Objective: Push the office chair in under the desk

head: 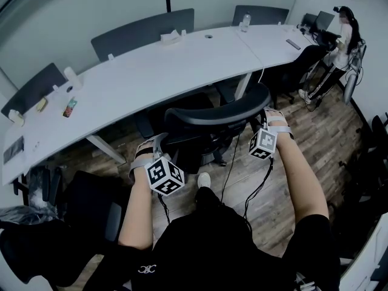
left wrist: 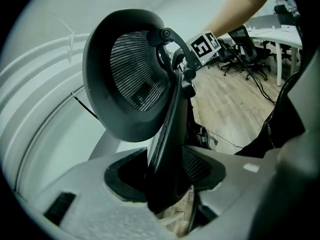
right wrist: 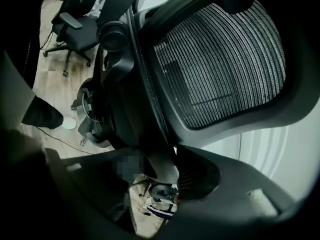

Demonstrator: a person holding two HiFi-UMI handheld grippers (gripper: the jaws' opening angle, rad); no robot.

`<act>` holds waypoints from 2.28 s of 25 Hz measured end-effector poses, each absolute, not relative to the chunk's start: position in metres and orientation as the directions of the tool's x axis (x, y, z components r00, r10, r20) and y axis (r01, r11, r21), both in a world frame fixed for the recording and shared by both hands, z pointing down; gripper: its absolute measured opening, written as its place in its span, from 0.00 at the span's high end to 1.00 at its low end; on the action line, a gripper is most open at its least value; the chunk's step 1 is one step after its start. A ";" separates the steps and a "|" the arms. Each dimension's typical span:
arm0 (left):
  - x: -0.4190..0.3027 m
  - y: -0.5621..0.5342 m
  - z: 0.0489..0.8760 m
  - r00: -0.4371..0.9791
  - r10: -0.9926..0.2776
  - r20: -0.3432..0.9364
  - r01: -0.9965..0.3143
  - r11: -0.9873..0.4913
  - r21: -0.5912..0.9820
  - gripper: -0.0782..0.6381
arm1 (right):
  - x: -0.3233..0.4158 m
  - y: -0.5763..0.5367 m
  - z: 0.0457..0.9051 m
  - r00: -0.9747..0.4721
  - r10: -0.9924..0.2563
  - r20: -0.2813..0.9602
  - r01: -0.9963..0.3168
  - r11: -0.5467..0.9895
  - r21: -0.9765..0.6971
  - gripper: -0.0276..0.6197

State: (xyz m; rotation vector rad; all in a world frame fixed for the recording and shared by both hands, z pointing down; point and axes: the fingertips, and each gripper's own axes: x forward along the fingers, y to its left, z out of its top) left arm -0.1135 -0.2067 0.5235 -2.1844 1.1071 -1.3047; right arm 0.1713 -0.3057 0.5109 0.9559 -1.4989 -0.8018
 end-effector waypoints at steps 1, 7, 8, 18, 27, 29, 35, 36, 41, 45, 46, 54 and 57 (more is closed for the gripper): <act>-0.114 -0.209 0.523 0.268 -0.773 0.575 -0.440 -0.629 -0.641 0.58 | 0.170 -0.308 0.511 -0.045 -0.899 0.436 -0.138 0.437 0.889 0.63; -0.121 -0.232 0.522 0.284 -0.771 0.569 -0.451 -0.632 -0.631 0.57 | 0.163 -0.333 0.509 -0.054 -0.903 0.425 -0.158 0.428 0.890 0.62; -0.123 -0.235 0.522 0.283 -0.775 0.565 -0.451 -0.628 -0.634 0.57 | 0.161 -0.338 0.508 -0.059 -0.903 0.425 -0.160 0.428 0.889 0.62; -0.134 -0.280 0.521 0.294 -0.768 0.569 -0.452 -0.636 -0.625 0.57 | 0.147 -0.383 0.507 -0.085 -0.898 0.432 -0.164 0.441 0.883 0.62; -0.144 -0.328 0.518 0.290 -0.774 0.563 -0.461 -0.628 -0.627 0.57 | 0.139 -0.425 0.505 -0.100 -0.894 0.436 -0.172 0.447 0.878 0.62; -0.146 -0.339 0.519 0.282 -0.779 0.560 -0.465 -0.621 -0.631 0.57 | 0.138 -0.435 0.505 -0.103 -0.894 0.437 -0.173 0.449 0.877 0.62; -0.151 -0.372 0.517 0.260 -0.785 0.562 -0.482 -0.610 -0.629 0.57 | 0.135 -0.466 0.503 -0.116 -0.899 0.423 -0.192 0.438 0.878 0.61; -0.151 -0.376 0.518 0.258 -0.784 0.565 -0.484 -0.611 -0.627 0.56 | 0.134 -0.471 0.504 -0.117 -0.898 0.424 -0.195 0.439 0.877 0.61; -0.153 -0.398 0.517 0.241 -0.795 0.556 -0.501 -0.593 -0.631 0.56 | 0.133 -0.492 0.502 -0.123 -0.900 0.417 -0.201 0.434 0.878 0.61; -0.156 -0.411 0.518 0.222 -0.801 0.557 -0.514 -0.581 -0.631 0.56 | 0.132 -0.504 0.504 -0.128 -0.898 0.422 -0.206 0.440 0.874 0.61; -0.156 -0.415 0.517 0.220 -0.801 0.556 -0.516 -0.580 -0.630 0.55 | 0.132 -0.508 0.504 -0.129 -0.897 0.422 -0.210 0.440 0.873 0.61; -0.161 -0.447 0.517 0.215 -0.806 0.551 -0.527 -0.571 -0.630 0.55 | 0.126 -0.540 0.501 -0.130 -0.897 0.423 -0.239 0.443 0.864 0.59; -0.163 -0.458 0.516 0.217 -0.808 0.548 -0.526 -0.570 -0.631 0.55 | 0.124 -0.550 0.501 -0.134 -0.897 0.421 -0.251 0.441 0.862 0.59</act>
